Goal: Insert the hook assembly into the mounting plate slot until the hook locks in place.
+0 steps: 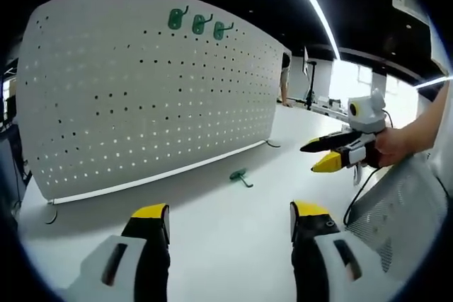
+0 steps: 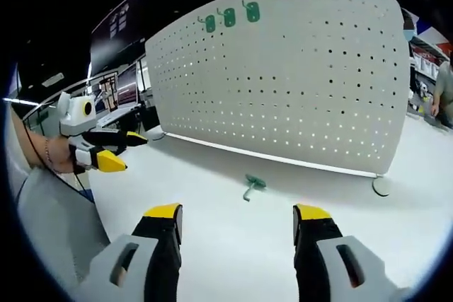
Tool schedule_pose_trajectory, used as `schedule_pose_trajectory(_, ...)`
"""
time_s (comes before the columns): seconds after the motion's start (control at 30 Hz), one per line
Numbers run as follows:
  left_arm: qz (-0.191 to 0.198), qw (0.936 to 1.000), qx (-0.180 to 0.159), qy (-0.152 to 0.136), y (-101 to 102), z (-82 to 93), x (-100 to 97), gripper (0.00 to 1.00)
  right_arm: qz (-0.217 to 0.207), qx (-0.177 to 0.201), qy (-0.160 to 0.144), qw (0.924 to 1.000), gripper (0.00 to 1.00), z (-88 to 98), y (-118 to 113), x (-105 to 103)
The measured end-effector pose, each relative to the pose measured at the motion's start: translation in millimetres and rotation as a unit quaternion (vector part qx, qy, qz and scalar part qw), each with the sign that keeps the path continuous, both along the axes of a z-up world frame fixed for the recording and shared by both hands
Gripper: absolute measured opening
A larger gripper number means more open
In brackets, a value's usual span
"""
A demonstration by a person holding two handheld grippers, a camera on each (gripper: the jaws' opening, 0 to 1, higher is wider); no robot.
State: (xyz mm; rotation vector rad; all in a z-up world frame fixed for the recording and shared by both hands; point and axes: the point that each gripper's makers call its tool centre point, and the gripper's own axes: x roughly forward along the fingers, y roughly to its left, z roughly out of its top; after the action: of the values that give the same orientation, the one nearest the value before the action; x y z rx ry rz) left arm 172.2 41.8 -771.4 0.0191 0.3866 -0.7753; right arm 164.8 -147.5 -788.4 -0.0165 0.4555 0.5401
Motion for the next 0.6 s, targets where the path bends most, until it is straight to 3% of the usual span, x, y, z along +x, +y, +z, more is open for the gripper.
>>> schedule_pose_trajectory(0.23, -0.026, 0.9991, 0.029, -0.016, -7, 3.9, 13.2, 0.71, 0.005, -0.002, -0.004, 1.0000, 0.61, 0.7, 2, 0)
schedule_pose_trajectory(0.6, -0.069, 0.9957, 0.060, -0.017, -29, 5.6, 31.0, 0.71, 0.003, 0.003, -0.004, 1.0000, 0.62, 2.5, 0, 0)
